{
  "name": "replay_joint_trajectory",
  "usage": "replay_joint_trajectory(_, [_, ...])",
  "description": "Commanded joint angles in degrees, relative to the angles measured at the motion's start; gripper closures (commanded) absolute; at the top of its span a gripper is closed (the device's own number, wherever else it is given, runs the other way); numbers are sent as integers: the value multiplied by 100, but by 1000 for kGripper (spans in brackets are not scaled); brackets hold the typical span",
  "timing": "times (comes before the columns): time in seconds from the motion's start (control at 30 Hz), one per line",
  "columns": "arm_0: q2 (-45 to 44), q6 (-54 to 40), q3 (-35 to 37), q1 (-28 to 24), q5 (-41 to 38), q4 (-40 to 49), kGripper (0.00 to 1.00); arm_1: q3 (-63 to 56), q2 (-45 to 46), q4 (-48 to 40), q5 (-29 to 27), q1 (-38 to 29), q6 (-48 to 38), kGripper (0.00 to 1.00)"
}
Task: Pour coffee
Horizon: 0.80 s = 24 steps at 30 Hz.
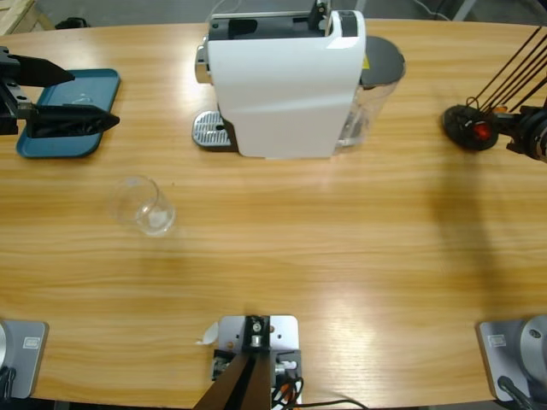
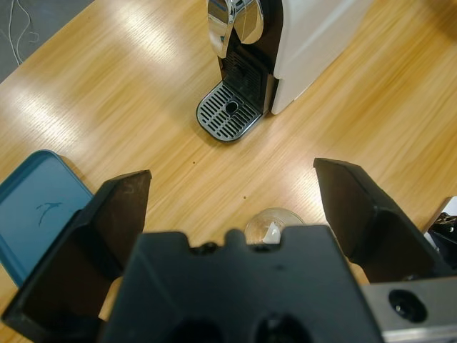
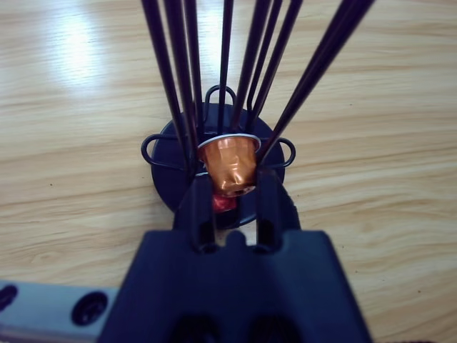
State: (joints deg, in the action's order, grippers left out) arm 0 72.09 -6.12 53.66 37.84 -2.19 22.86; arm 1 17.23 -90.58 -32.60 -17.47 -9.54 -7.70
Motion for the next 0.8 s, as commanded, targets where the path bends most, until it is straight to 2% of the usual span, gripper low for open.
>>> replay_joint_trajectory(0.03, [114, 111, -318, -58, 87, -62, 4, 0, 146, 79, 60, 68, 137, 1000])
replay_joint_trajectory(0.2, [87, 111, -339, -58, 87, -64, 4, 89, 532, 544, 113, 75, 187, 1000])
replay_joint_trajectory(0.4, [91, 111, -376, -58, 78, -97, 4, 826, 1163, 1564, 113, 73, 339, 1000])
replay_joint_trajectory(0.8, [15, 128, -490, -58, 78, -138, 4, 1819, 1946, 2735, 69, 71, 480, 1000])
